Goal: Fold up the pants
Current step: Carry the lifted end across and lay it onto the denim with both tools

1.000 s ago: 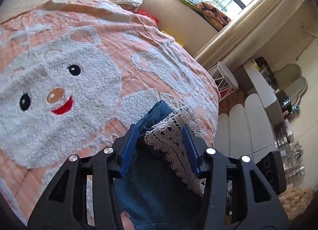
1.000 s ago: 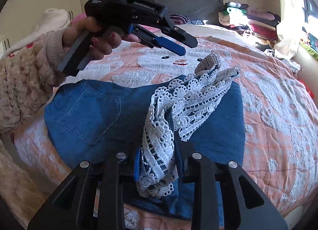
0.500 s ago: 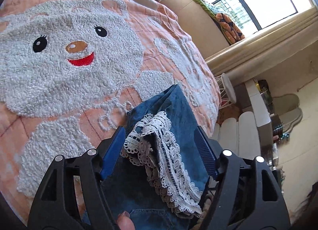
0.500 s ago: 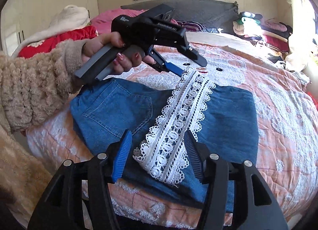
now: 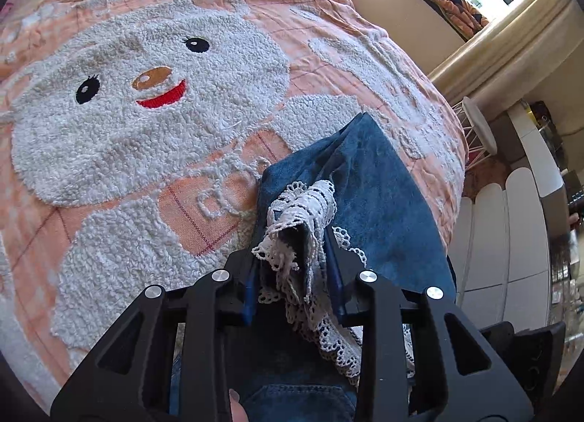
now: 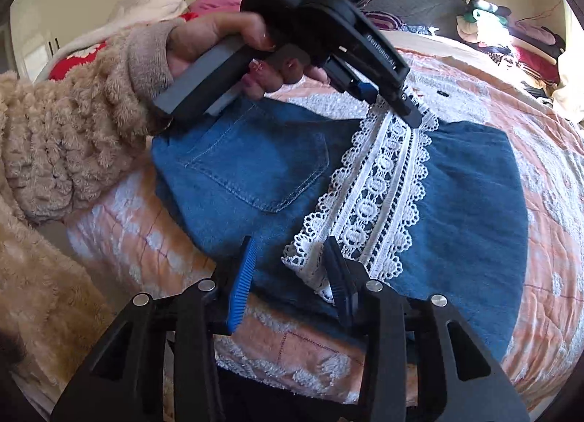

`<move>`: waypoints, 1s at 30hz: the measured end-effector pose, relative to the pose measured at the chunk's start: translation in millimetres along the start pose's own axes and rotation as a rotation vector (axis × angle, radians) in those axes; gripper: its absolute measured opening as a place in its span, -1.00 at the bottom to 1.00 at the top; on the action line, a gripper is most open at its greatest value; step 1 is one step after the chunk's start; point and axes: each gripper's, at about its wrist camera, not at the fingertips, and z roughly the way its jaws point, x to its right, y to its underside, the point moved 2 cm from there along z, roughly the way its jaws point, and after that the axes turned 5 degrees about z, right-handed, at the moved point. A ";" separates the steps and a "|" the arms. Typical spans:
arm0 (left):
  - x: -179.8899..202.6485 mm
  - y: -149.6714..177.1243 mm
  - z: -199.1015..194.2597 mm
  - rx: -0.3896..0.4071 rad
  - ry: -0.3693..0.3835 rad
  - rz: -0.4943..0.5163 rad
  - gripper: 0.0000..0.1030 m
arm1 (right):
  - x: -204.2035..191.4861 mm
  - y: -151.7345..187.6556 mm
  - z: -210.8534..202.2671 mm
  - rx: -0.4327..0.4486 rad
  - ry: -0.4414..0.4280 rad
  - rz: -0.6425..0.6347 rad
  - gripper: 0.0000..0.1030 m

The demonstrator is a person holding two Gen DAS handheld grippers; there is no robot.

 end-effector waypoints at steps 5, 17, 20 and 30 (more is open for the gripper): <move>-6.5 4.2 12.8 0.003 -0.015 -0.011 -0.47 | -1.1 -0.2 4.0 -0.015 -0.002 0.008 -0.23; 2.3 21.6 -37.1 0.100 -0.153 0.022 -0.25 | 27.3 -3.3 -28.9 0.079 0.044 0.149 -0.20; 3.8 31.8 -42.9 0.108 -0.156 0.006 -0.25 | 27.3 -4.3 -27.4 0.078 0.028 0.147 -0.20; -0.8 13.6 -19.5 0.063 -0.101 -0.070 -0.16 | 5.6 -2.8 -0.2 0.002 0.194 -0.025 -0.04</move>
